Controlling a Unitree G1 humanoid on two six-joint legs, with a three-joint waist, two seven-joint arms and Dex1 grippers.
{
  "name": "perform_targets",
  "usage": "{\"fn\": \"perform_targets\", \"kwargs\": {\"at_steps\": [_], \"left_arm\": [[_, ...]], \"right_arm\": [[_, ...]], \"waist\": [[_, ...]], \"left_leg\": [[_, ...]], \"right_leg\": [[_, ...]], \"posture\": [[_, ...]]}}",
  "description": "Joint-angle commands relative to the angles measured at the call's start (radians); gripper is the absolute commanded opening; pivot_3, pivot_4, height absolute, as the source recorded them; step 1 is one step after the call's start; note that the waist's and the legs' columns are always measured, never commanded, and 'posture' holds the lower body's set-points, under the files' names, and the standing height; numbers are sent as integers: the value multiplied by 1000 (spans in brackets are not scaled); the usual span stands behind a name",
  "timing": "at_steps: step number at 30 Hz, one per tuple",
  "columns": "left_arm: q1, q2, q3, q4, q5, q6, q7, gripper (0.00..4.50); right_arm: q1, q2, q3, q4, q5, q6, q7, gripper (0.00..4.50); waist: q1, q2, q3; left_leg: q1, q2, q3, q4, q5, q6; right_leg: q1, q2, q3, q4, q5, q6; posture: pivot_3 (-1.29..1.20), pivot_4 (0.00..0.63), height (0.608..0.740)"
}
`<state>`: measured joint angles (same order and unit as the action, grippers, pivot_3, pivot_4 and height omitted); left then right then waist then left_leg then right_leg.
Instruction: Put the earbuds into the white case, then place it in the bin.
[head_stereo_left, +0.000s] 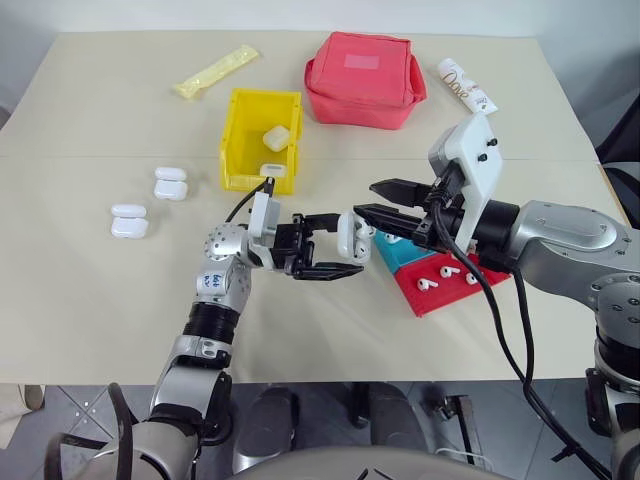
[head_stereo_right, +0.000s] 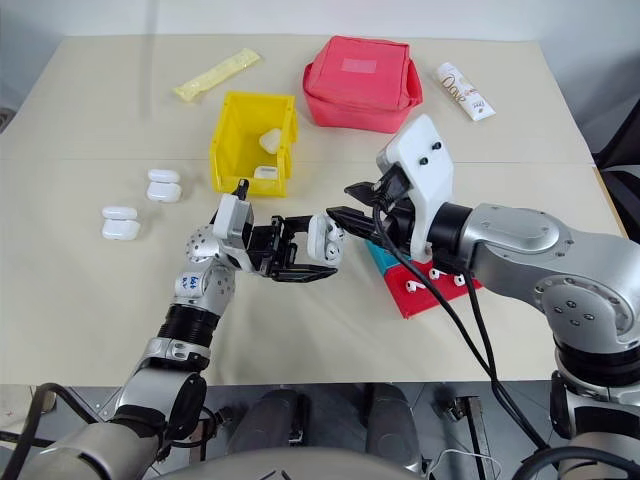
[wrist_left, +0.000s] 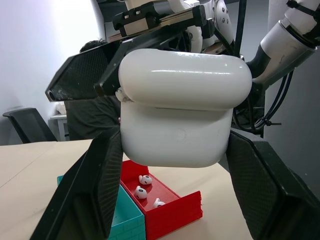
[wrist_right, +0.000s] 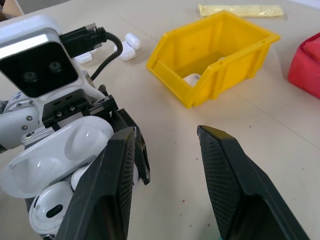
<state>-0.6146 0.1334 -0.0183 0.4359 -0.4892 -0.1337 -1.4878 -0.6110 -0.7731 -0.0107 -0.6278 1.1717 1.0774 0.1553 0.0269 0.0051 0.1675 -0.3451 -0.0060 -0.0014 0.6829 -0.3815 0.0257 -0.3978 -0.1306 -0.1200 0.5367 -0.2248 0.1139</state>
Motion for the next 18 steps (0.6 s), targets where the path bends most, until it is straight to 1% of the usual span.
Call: {"fn": "perform_targets", "kwargs": {"at_steps": [1, 9, 18], "left_arm": [[-13, -10, 1, -18, -14, -16, 2, 2761], [-20, -19, 1, 4, -11, -32, 3, 2761], [-32, -29, 3, 26, -7, -47, 3, 2761]], "right_arm": [[-1, -10, -50, -59, 57, 12, -18, 2042], [51, -71, -104, -88, 125, 31, -44, 2042], [35, -115, -118, -78, 148, 28, -52, 2042]], "waist": [[0, 0, 0], [0, 0, 0], [2, 0, 0]], "left_leg": [[0, 0, 0, 0, 0, 0], [0, 0, 0, 0, 0, 0], [0, 0, 0, 0, 0, 0]], "right_leg": [[0, 0, 0, 0, 0, 0], [0, 0, 0, 0, 0, 0], [0, 0, 0, 0, 0, 0]], "posture": [[0, 150, 740], [0, 150, 740], [0, 150, 740]]}}
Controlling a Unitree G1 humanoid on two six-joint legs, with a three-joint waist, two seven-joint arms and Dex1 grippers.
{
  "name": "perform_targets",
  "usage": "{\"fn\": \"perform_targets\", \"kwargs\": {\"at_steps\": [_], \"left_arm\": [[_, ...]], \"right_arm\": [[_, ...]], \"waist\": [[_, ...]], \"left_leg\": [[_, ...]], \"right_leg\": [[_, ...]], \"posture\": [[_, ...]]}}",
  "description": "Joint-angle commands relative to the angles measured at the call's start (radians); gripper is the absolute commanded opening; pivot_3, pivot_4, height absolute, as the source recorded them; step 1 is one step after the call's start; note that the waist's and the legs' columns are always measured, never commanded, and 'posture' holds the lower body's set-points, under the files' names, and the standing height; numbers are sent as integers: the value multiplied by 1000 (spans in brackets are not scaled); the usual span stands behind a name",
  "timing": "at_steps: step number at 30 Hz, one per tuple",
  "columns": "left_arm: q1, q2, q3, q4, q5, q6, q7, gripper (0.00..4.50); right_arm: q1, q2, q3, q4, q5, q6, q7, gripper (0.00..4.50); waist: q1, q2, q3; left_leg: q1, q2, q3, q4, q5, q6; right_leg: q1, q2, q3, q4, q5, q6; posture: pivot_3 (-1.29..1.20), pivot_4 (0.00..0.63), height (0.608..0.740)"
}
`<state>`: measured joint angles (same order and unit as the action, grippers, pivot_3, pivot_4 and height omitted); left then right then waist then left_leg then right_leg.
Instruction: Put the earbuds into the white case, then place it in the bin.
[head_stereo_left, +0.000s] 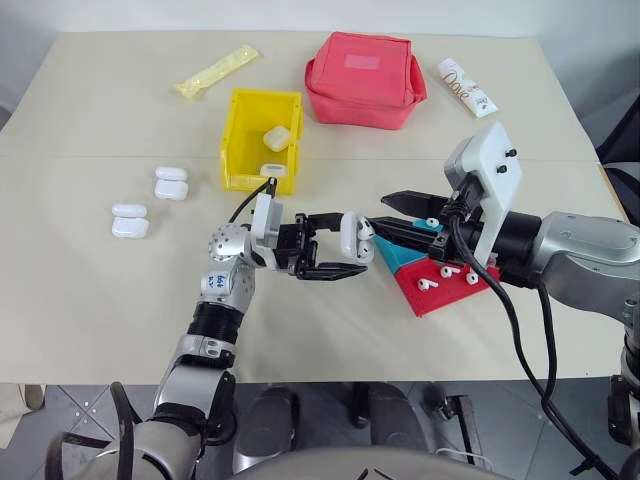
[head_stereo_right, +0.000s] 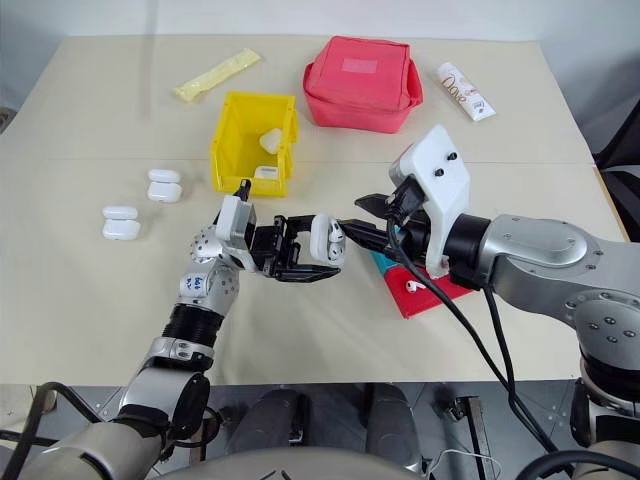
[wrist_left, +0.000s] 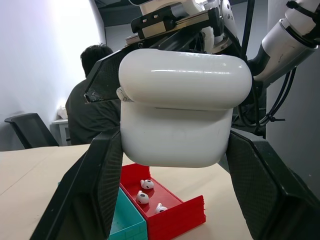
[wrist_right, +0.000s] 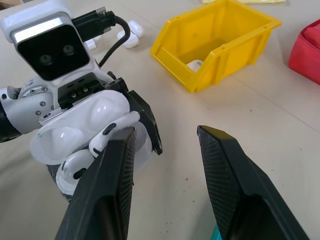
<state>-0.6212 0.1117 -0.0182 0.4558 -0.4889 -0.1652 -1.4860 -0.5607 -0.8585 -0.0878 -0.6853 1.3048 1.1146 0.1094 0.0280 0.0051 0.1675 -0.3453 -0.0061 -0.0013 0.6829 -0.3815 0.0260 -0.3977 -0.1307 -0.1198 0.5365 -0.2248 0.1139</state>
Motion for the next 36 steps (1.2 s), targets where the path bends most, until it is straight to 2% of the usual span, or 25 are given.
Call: {"fn": "perform_targets", "kwargs": {"at_steps": [1, 11, 19, 29, 36], "left_arm": [[-26, -7, 4, 10, -8, -17, 0, 2761], [-32, -9, 4, 30, -9, -33, -4, 2761], [-39, -16, 4, 40, -8, -39, -5, 2761], [-44, -17, 4, 48, -8, -43, -10, 2761], [-39, -12, 8, 43, -9, -42, -8, 2761]], "right_arm": [[-13, -38, -48, -20, 20, -9, -6, 2042], [3, -115, -79, -43, 136, -20, -55, 2042], [14, -112, -46, -60, 240, -69, -170, 2042], [27, -105, 8, -48, 203, -94, -179, 2042], [29, -140, -10, -65, 235, -94, -170, 2042]], "waist": [[1, 0, 0], [0, 0, 0], [1, 0, 0], [2, 0, 0], [1, 0, 0]], "left_leg": [[0, 0, 0, 0, 0, 0], [0, 0, 0, 0, 0, 0], [0, 0, 0, 0, 0, 0], [0, 0, 0, 0, 0, 0], [0, 0, 0, 0, 0, 0]], "right_leg": [[0, 0, 0, 0, 0, 0], [0, -1, 0, 0, 0, 0], [0, -1, 0, 0, 0, 0], [0, 0, 0, 0, 0, 0], [0, -1, 0, 0, 0, 0]], "posture": [[0, 150, 740], [0, 150, 740], [0, 150, 740], [0, 150, 740], [0, 150, 740]]}}
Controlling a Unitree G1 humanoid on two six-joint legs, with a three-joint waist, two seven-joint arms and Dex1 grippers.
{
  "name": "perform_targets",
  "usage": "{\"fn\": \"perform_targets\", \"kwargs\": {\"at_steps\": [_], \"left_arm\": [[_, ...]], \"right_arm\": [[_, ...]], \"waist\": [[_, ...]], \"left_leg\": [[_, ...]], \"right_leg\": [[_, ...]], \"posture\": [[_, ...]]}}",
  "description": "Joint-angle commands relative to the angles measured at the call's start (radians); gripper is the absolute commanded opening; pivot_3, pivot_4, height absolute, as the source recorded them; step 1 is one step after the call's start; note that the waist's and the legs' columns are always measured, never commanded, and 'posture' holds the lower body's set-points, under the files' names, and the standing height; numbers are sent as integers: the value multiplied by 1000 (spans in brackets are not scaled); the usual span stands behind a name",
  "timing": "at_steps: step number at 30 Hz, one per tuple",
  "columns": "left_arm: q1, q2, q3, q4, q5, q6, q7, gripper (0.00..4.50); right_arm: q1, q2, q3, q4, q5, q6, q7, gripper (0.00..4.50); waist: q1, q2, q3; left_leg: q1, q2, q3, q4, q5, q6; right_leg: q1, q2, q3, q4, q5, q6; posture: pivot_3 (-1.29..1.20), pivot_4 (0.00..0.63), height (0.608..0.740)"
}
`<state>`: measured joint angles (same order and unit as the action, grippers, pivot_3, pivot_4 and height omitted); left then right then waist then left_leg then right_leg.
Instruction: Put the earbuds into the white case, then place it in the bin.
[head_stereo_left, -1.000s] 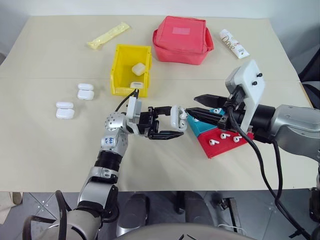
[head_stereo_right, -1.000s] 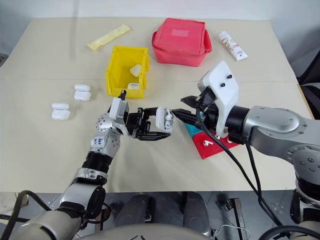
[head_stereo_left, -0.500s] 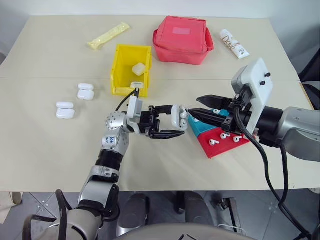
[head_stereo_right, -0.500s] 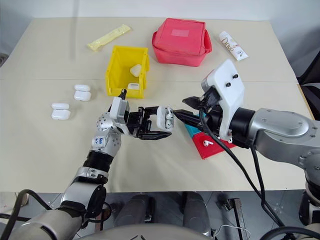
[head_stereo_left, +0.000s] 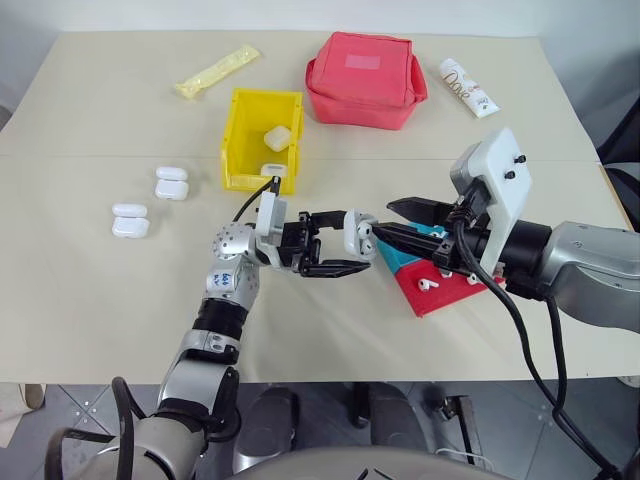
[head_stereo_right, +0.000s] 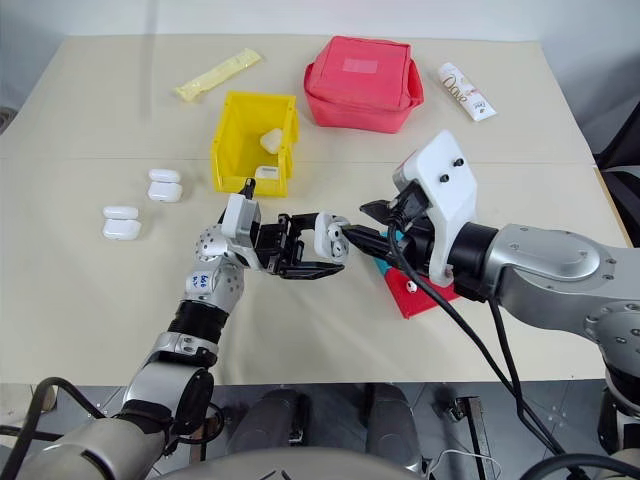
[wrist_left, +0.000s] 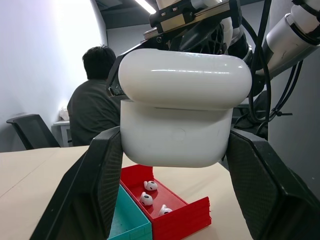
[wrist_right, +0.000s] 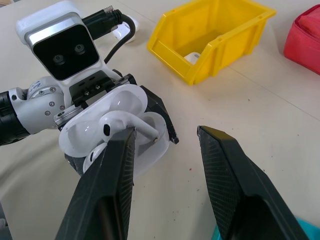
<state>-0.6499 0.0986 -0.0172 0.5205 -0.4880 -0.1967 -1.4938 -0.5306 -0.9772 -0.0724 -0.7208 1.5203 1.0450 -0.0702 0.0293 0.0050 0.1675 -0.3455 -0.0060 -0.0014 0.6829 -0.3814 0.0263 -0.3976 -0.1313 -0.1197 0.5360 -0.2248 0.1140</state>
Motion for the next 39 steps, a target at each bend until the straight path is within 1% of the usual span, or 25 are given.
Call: {"fn": "perform_targets", "kwargs": {"at_steps": [1, 9, 18, 29, 39], "left_arm": [[-10, 0, 7, -22, -10, -10, 0, 2761], [-16, -8, 6, -15, -10, -15, 1, 2761], [-9, -8, 5, -22, -11, -16, 0, 2761], [1, -11, 3, -28, -12, -21, -1, 2761], [12, -7, 5, -36, -13, -21, 0, 2761]], "right_arm": [[-6, -22, -23, -31, 20, -26, 11, 2042], [-39, 9, 6, -6, -17, -40, 7, 2042], [-41, 25, 17, 2, -50, -43, 7, 2042], [-73, -10, -5, -8, 3, -36, 17, 2042], [-31, -109, -46, -39, 118, -59, -5, 2042]], "waist": [[0, 0, 0], [0, 0, 0], [0, 0, 0], [0, 0, 0], [0, 0, 0]], "left_leg": [[0, 0, 0, 0, 0, 0], [0, 0, 0, 0, 0, 0], [0, 0, 0, 0, 0, 0], [0, 0, 0, 0, 0, 0], [0, 0, 0, 0, 0, 0]], "right_leg": [[0, 0, 0, 0, 0, 0], [0, 0, 0, 0, 0, 0], [0, 0, 0, 0, 0, 0], [0, 0, 0, 0, 0, 0], [0, 0, 0, 0, 0, 0]], "posture": [[0, 150, 740], [0, 150, 740], [0, 150, 740], [0, 150, 740], [0, 150, 740]]}}
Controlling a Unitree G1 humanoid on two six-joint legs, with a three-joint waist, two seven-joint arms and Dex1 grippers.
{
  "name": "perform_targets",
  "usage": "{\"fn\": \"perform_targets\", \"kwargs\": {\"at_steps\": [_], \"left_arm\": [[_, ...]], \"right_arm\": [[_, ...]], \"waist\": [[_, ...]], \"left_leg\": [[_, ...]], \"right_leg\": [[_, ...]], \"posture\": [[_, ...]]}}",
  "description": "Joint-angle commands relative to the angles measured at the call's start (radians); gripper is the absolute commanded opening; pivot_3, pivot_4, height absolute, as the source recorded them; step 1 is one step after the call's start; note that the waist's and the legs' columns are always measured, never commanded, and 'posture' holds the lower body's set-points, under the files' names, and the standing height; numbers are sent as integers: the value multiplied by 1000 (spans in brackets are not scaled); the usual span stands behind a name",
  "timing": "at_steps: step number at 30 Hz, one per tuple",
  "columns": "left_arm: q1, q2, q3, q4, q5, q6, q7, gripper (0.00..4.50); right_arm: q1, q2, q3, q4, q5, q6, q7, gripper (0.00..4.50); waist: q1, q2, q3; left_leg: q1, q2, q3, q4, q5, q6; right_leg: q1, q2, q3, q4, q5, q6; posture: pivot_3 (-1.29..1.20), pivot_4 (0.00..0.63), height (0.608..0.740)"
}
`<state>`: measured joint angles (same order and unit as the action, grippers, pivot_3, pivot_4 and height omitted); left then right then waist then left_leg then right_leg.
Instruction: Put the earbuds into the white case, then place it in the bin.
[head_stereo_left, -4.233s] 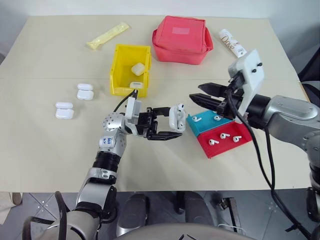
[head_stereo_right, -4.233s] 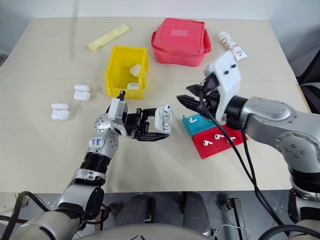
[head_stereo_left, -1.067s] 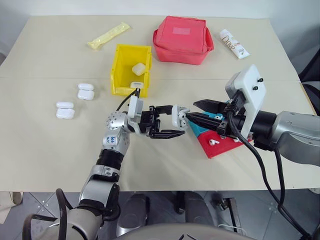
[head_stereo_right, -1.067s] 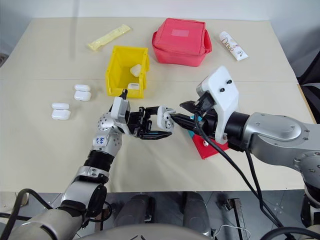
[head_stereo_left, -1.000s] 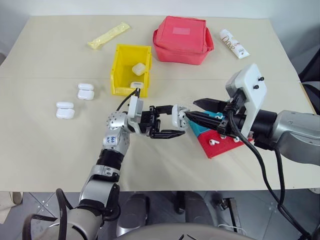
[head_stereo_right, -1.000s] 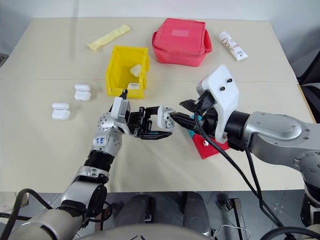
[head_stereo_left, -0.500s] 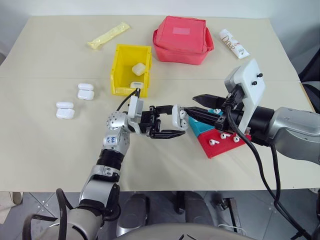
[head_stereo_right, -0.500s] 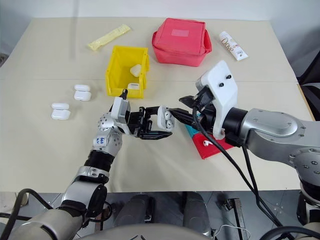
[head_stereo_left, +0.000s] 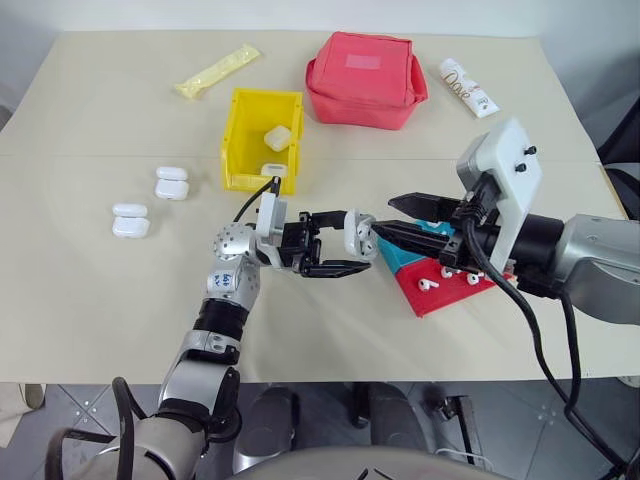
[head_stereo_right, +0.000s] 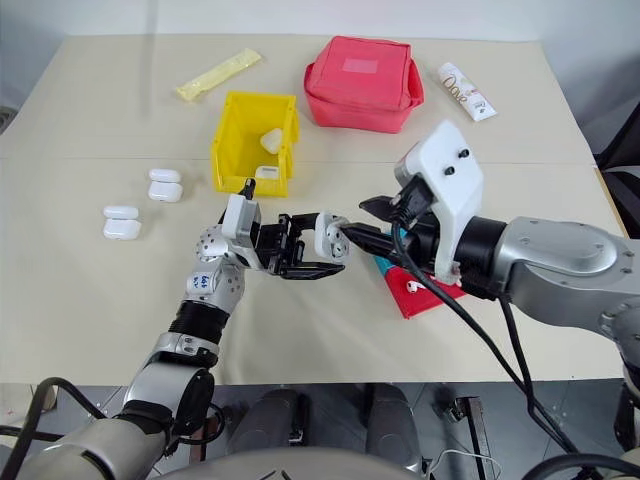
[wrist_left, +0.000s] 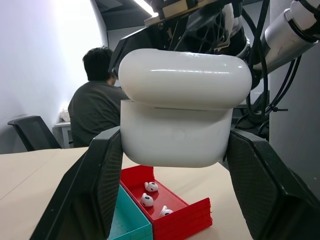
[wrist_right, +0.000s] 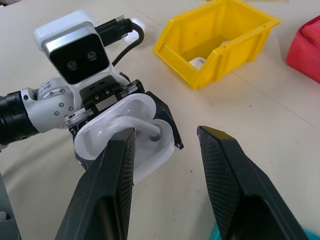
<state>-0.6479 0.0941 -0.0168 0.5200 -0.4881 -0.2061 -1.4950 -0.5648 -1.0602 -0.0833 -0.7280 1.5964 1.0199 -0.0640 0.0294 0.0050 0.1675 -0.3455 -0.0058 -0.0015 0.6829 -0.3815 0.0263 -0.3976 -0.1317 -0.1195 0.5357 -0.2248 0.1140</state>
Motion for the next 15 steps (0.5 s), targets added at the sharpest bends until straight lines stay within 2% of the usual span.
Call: {"fn": "perform_targets", "kwargs": {"at_steps": [1, 7, 15], "left_arm": [[11, -1, 5, -37, -13, -11, 2, 2761], [7, 0, 4, -34, -12, -9, 3, 2761], [1, 0, 4, -27, -9, -11, 3, 2761]], "right_arm": [[4, -30, -35, -34, 50, -38, -17, 2042], [0, -32, -13, -38, 67, -61, -25, 2042], [-31, 3, 32, -11, -30, -63, 13, 2042]], "waist": [[0, 0, 0], [0, 0, 0], [0, 0, 0]], "left_leg": [[0, 0, 0, 0, 0, 0], [0, 0, 0, 0, 0, 0], [0, 0, 0, 0, 0, 0]], "right_leg": [[0, 0, 0, 0, 0, 0], [0, 0, 0, 0, 0, 0], [0, 0, 1, 0, 0, 0]], "posture": [[0, 150, 740], [0, 150, 740], [0, 150, 740]]}}
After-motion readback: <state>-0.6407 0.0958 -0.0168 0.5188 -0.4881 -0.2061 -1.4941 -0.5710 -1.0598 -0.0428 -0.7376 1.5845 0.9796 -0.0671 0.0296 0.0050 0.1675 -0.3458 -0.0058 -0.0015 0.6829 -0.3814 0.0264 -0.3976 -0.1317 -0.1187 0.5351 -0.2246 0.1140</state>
